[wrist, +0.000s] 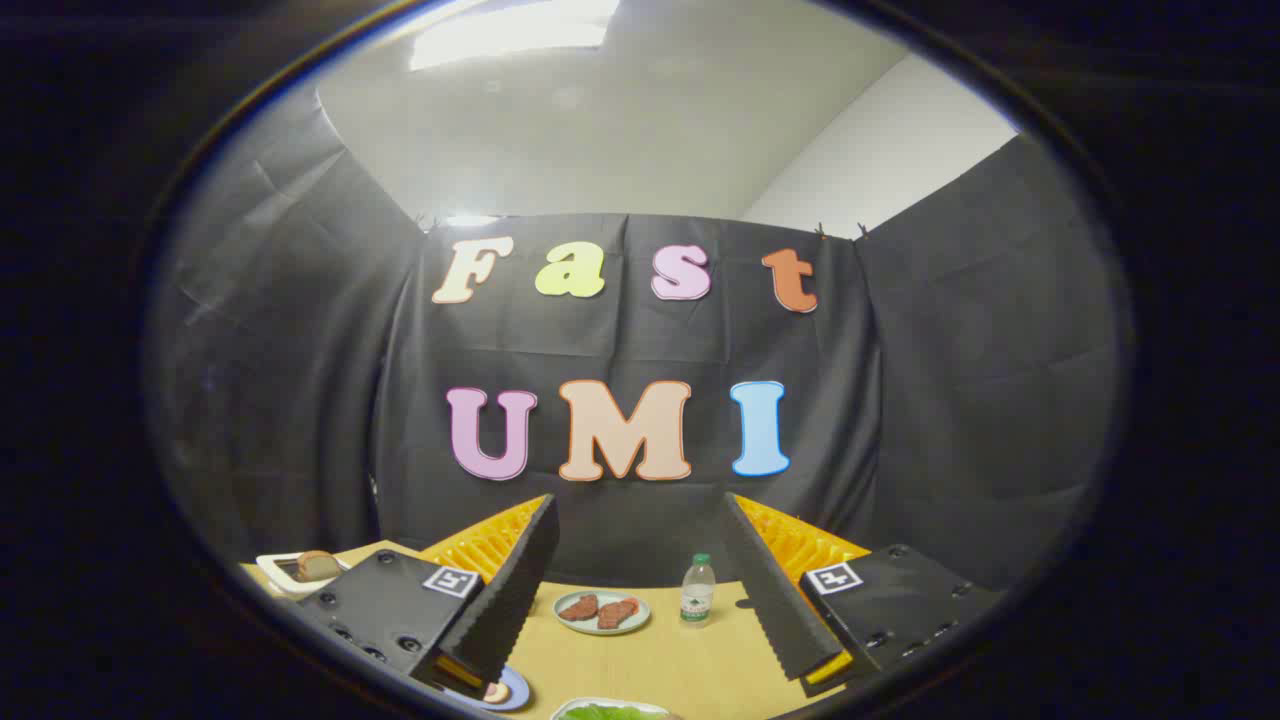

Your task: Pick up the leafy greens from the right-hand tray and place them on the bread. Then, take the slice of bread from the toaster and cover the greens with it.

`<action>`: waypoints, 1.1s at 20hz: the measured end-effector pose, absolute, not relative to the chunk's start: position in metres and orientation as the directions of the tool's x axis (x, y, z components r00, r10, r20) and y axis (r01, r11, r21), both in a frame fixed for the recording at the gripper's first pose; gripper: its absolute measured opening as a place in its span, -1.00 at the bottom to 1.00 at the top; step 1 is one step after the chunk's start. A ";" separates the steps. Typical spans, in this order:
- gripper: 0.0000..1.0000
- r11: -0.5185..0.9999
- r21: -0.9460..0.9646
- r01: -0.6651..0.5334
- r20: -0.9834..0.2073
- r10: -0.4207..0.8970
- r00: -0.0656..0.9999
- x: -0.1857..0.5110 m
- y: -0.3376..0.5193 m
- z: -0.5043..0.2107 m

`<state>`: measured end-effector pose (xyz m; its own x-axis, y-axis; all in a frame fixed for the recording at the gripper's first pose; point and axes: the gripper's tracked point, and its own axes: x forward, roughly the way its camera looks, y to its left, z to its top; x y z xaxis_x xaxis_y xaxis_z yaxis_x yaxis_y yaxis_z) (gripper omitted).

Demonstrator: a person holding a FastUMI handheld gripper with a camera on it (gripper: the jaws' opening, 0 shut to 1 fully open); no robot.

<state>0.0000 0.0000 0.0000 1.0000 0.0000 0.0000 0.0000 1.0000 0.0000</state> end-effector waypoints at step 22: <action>1.00 0.992 -0.043 -0.118 -0.047 0.116 0.992 0.005 0.006 -0.022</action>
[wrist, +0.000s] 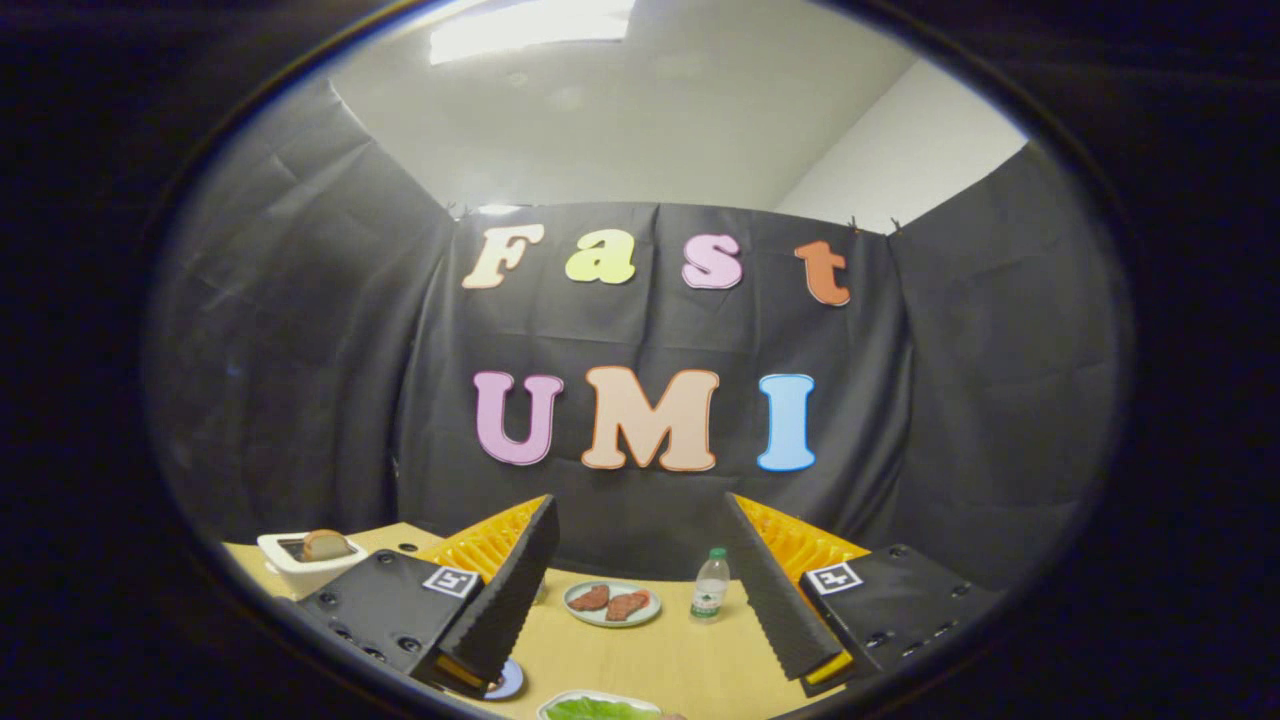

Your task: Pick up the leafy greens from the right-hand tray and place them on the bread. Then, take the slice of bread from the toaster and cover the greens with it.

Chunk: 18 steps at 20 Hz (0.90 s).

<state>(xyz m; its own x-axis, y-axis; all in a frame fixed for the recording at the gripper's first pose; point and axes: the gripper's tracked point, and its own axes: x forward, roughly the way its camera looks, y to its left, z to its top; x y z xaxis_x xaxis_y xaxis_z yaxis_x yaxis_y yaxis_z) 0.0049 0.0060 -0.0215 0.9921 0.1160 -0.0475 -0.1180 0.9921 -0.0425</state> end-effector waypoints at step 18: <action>1.00 0.874 -0.093 -0.478 -0.426 0.399 0.812 -0.015 -0.007 -0.155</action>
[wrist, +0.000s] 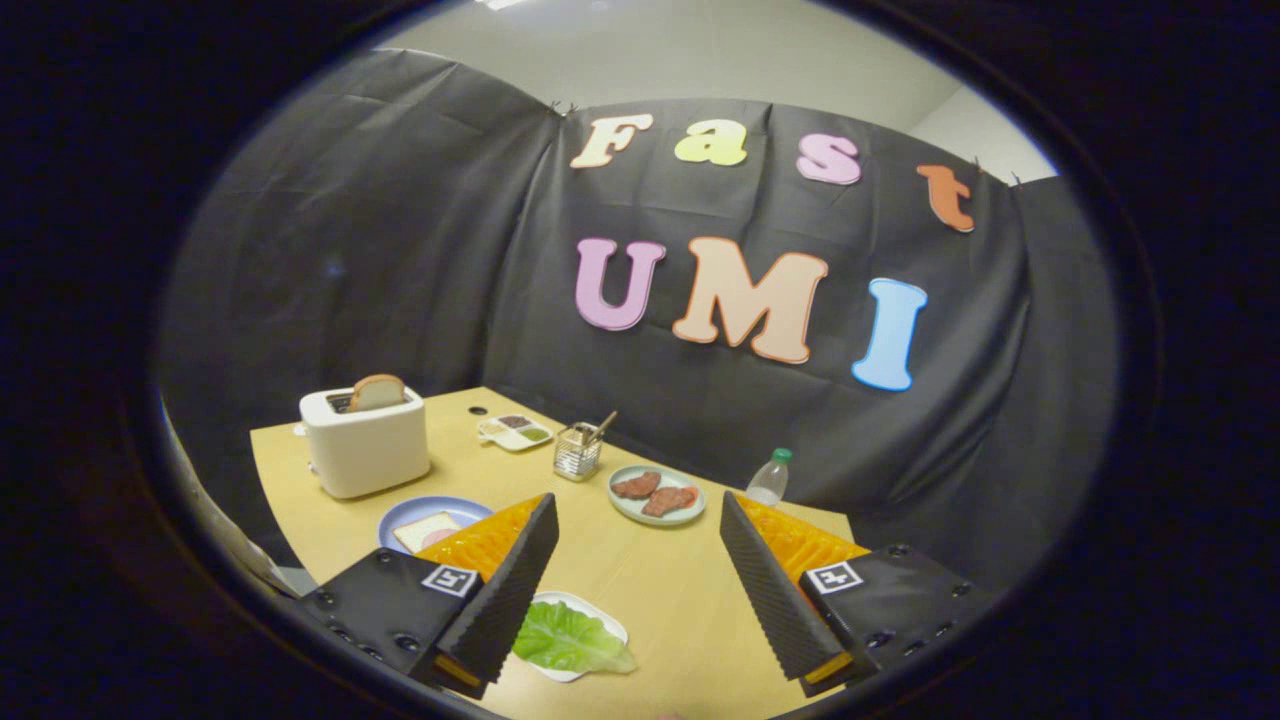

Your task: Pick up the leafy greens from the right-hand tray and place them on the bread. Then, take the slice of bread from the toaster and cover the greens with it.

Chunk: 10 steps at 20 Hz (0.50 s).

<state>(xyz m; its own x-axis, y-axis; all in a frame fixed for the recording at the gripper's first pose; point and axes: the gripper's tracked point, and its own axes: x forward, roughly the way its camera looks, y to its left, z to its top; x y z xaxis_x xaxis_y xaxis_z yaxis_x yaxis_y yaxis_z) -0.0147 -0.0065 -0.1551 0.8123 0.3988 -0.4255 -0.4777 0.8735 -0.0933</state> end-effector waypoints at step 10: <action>1.00 0.757 -0.038 -0.653 -0.601 0.505 0.620 -0.032 0.006 -0.241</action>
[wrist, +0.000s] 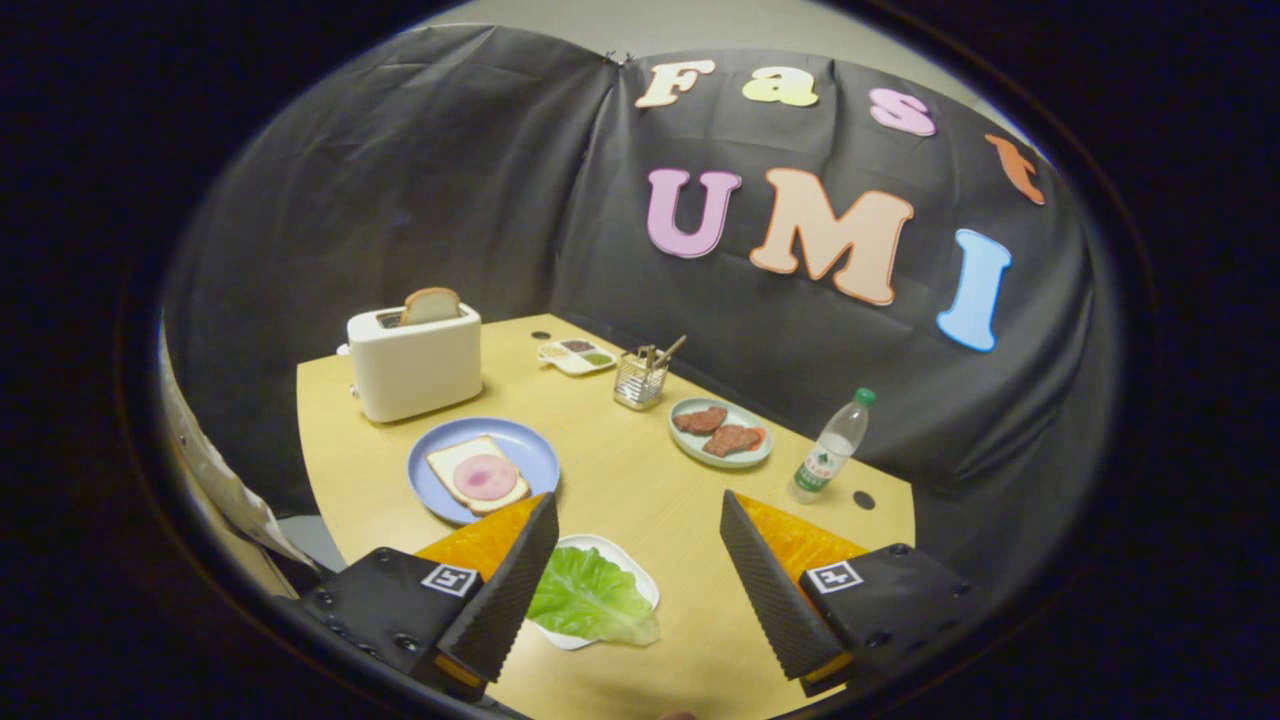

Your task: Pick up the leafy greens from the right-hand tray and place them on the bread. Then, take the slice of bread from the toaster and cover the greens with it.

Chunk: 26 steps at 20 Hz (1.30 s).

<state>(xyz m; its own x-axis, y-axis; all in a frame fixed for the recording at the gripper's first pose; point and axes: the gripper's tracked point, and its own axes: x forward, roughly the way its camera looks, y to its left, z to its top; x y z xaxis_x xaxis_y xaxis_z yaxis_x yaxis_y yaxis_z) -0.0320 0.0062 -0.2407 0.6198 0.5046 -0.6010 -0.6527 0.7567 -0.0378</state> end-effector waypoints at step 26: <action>1.00 0.700 0.158 -0.697 -0.863 0.441 0.247 -0.081 0.007 -0.429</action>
<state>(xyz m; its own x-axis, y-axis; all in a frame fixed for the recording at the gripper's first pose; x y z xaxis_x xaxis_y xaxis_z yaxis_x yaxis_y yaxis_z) -0.0807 0.0071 -0.4292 0.2465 0.4408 -0.8631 -0.6966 0.6997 0.1584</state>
